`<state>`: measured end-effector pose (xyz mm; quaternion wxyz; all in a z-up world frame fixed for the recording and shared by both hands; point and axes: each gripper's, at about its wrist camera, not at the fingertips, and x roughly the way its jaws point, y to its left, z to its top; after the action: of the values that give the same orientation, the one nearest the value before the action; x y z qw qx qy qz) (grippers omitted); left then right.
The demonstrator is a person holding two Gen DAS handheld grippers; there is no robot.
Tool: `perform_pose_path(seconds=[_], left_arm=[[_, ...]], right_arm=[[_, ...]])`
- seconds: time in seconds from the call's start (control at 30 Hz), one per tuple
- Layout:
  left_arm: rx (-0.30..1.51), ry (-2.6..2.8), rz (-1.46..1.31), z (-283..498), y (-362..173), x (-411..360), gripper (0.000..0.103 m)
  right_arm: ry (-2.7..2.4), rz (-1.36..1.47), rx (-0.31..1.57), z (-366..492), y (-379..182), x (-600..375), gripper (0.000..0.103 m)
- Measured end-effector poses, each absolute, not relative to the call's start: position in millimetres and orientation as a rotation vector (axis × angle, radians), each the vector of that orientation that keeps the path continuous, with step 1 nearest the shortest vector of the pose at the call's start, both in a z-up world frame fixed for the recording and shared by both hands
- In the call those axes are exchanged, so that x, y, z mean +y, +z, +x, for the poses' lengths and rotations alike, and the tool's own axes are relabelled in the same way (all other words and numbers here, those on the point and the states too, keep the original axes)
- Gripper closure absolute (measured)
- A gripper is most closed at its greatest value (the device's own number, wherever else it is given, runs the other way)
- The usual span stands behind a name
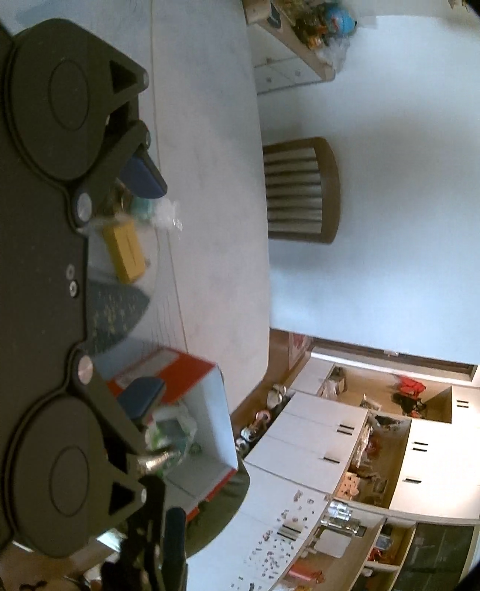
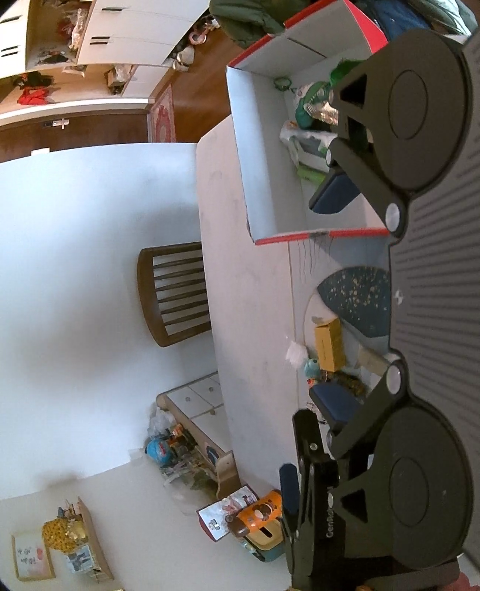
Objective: Organize objects
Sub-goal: 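Withdraw both tools from the shoebox toward the remaining table items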
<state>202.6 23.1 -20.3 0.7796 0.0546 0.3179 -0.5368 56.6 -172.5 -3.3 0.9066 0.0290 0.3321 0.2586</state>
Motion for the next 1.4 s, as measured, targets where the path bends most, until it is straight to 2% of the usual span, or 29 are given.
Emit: perform_pose_path(seconds=[0.53, 1.3, 1.4], left_arm=[[0.673, -1.044, 0.172, 268, -84, 51, 0.001], [0.694, -1.095, 0.282, 290, -159, 13, 0.001], [0.681, -1.106, 0.292, 289, -162, 9, 0.005]], right_arm=[[0.551, -0.067, 0.744, 65, -46, -89, 0.003], [0.584, -0.187, 0.968, 100, -145, -12, 0.003], [0.581, -0.206, 0.977, 103, -153, -6, 0.004]])
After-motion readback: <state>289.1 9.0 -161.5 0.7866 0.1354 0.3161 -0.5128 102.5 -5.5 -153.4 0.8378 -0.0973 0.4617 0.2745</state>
